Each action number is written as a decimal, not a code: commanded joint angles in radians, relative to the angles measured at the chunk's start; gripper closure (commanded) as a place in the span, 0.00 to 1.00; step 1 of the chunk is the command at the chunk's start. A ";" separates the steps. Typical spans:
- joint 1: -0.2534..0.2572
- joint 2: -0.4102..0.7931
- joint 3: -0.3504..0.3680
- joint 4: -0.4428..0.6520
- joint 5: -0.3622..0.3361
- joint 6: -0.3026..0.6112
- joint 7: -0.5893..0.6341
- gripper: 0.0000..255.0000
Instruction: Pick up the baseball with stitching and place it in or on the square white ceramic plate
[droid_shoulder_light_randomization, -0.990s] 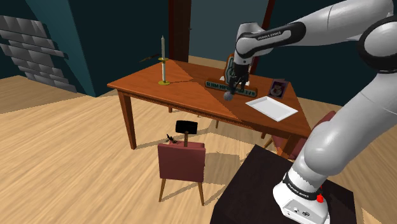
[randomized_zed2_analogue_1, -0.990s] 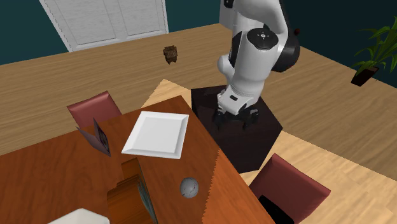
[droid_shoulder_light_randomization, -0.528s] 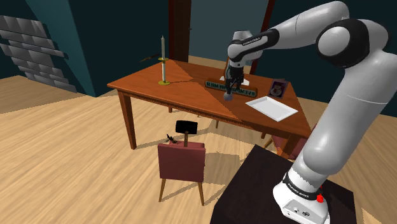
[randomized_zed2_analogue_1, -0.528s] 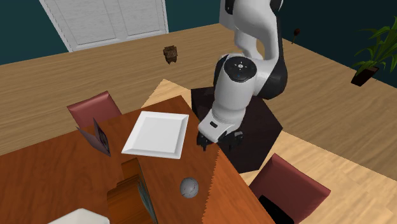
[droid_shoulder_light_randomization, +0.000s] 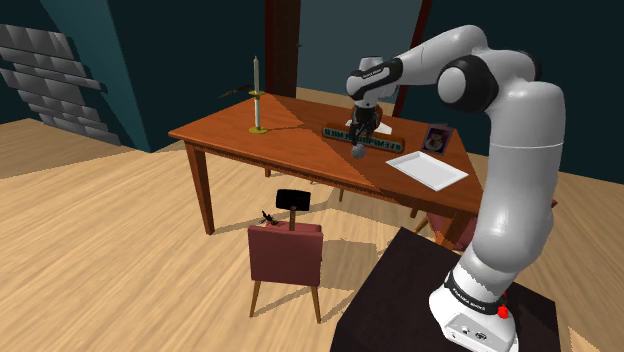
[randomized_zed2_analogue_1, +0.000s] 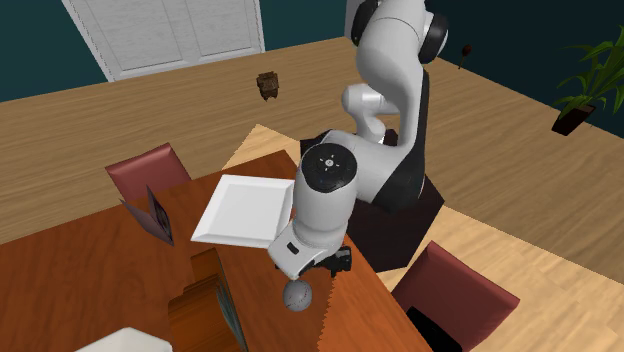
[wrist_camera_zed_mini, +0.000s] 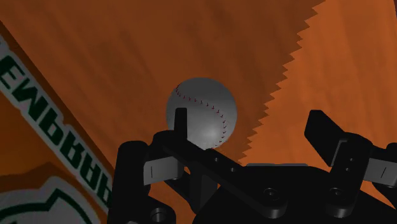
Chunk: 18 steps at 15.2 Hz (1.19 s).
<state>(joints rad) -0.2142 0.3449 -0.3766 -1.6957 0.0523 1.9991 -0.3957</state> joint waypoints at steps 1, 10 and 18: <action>-0.028 0.081 0.002 0.087 0.027 -0.009 -0.023 0.00; -0.053 0.163 0.012 0.091 0.055 0.067 -0.043 0.00; -0.053 0.163 0.012 0.091 0.055 0.067 -0.043 0.00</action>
<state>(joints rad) -0.2672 0.5079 -0.3643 -1.6049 0.1073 2.0660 -0.4383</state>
